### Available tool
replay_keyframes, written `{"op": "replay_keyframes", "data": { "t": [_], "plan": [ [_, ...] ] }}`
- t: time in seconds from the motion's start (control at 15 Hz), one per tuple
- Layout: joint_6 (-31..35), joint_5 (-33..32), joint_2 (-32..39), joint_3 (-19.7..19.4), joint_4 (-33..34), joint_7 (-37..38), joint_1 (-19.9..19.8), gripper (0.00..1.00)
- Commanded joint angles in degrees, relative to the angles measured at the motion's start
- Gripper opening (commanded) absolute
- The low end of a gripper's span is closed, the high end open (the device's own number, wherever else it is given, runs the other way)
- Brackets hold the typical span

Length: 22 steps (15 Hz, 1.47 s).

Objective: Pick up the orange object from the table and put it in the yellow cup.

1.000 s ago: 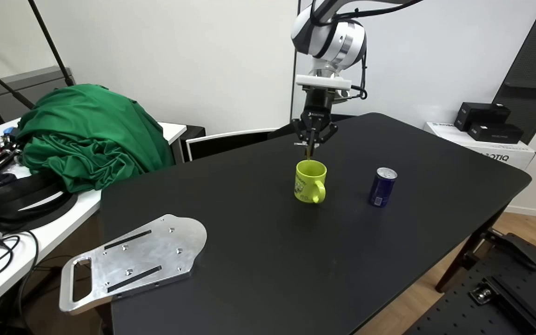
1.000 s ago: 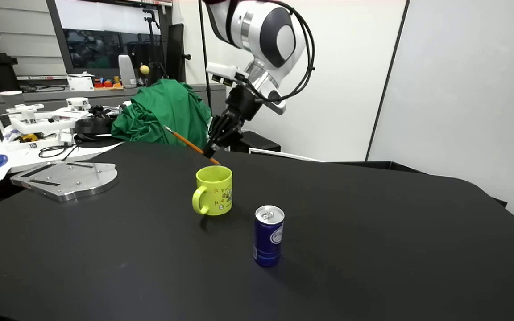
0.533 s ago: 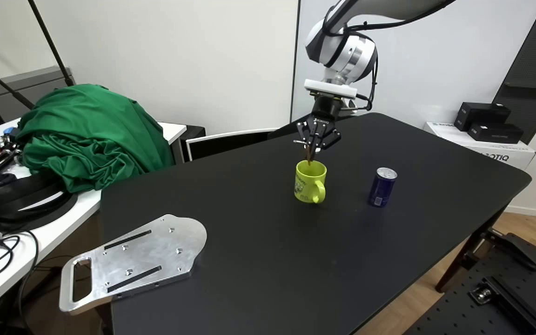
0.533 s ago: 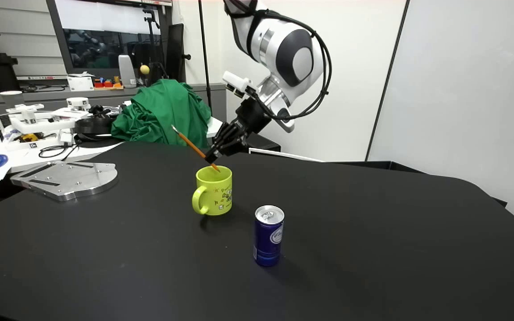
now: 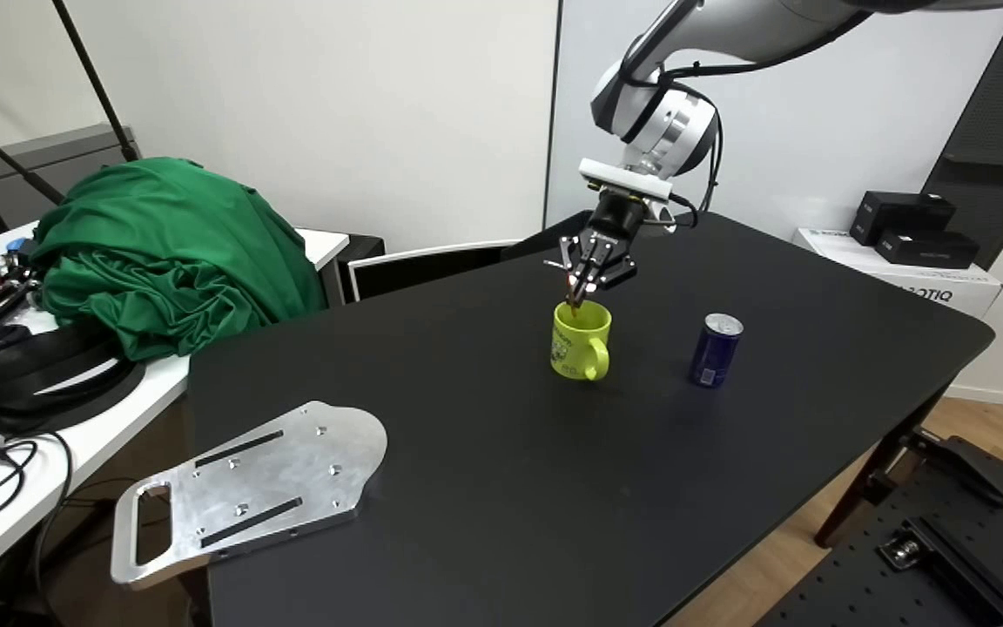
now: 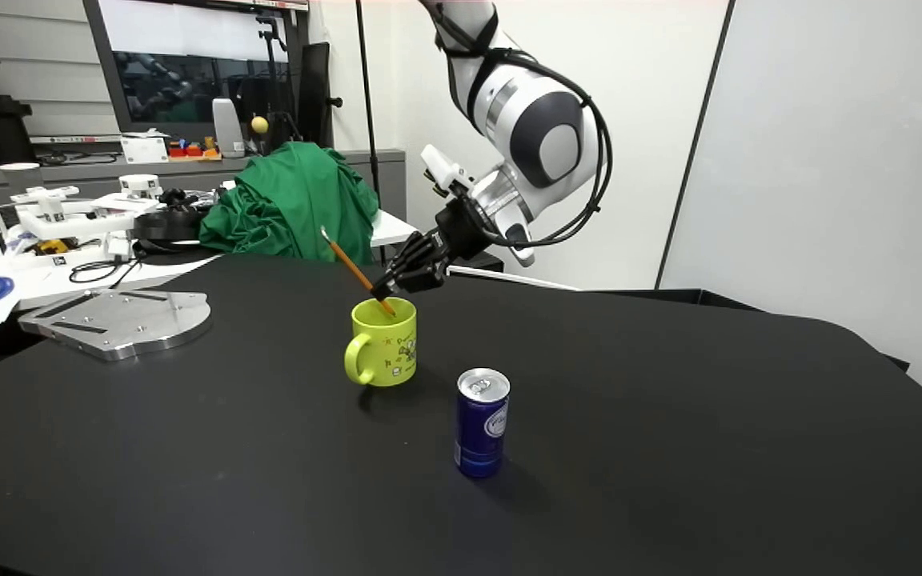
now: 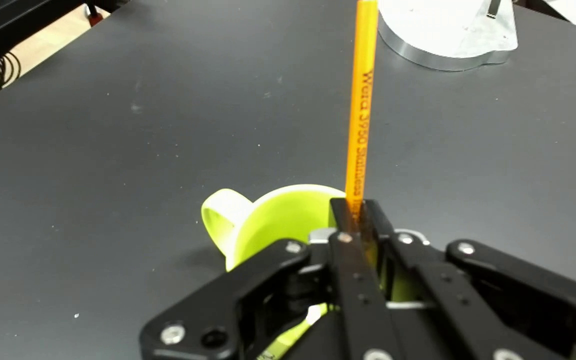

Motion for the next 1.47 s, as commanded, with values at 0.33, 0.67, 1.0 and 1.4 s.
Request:
{"op": "replay_keyframes", "data": {
  "t": [0.33,0.67,1.0,1.4],
  "plan": [
    [-1.7,3.59,3.03,-1.0,1.92,1.04,-1.55,0.02],
    [-1.71,4.1,3.51,-1.26,1.93,1.08,-1.7,0.02],
    [-2.0,3.69,3.57,-1.36,2.21,0.96,-1.65,0.38],
    [-2.39,3.49,3.41,-1.35,2.8,0.88,-1.59,0.77]
  ]
}}
